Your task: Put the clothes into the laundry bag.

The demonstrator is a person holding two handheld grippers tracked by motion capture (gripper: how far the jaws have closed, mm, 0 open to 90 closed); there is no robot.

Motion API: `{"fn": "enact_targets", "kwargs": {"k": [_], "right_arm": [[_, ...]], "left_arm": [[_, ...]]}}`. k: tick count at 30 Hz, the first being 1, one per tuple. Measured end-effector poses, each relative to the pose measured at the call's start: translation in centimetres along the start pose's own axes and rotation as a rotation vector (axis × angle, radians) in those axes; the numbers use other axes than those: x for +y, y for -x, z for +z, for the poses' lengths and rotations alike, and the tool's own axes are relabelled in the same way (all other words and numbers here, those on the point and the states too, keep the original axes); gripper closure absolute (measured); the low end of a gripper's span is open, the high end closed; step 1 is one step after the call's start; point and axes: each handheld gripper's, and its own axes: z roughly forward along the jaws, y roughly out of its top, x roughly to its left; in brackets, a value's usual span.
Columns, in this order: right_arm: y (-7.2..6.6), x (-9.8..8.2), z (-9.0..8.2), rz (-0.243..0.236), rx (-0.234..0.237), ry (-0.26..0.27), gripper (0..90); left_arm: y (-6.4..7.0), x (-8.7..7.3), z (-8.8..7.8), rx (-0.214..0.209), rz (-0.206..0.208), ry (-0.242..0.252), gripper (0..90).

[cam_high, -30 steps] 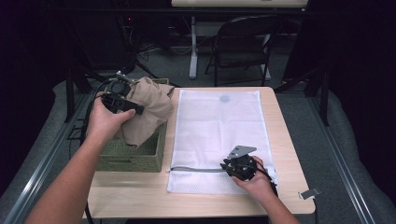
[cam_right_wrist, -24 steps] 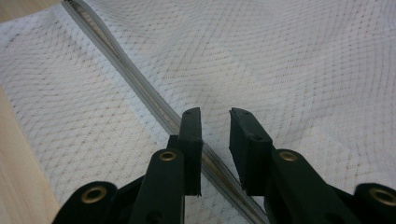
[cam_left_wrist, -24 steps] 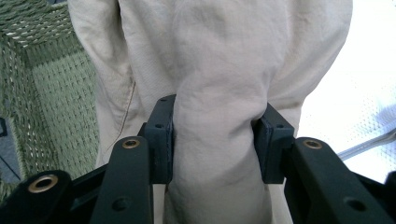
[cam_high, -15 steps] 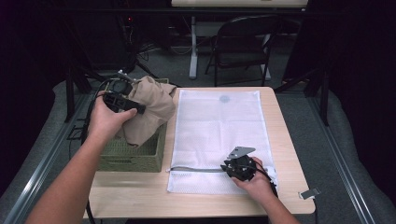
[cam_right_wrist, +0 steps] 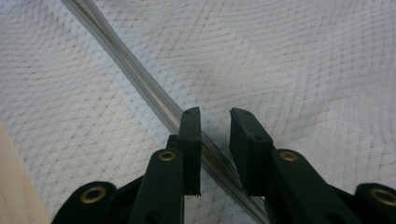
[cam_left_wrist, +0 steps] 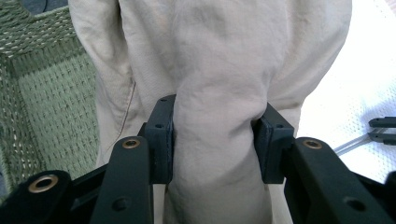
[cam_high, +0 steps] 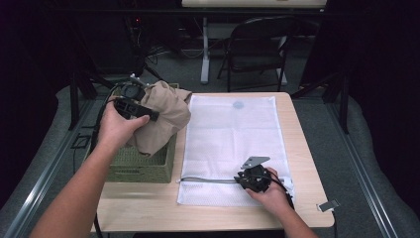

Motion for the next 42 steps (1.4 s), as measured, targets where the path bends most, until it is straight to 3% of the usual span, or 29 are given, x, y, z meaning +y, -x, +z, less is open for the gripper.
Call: {"fn": "enact_targets", "kwargs": {"k": [13, 25, 27, 42], "right_arm": [[0.15, -0.25, 0.51, -0.009, 0.006, -0.016, 75.8], [0.38, -0.37, 0.57, -0.012, 0.000, -0.003, 85.1], [0.34, -0.36, 0.57, -0.020, -0.021, -0.005, 87.5], [0.29, -0.20, 0.52, -0.031, -0.024, -0.014, 88.6]], "left_arm": [[0.47, 0.28, 0.01, -0.006, 0.012, -0.002, 57.2], [0.48, 0.39, 0.14, -0.006, 0.020, -0.009, 57.2], [0.52, 0.37, 0.19, -0.005, 0.022, -0.006, 57.3], [0.67, 0.35, 0.02, -0.008, 0.016, -0.001, 57.4]]}}
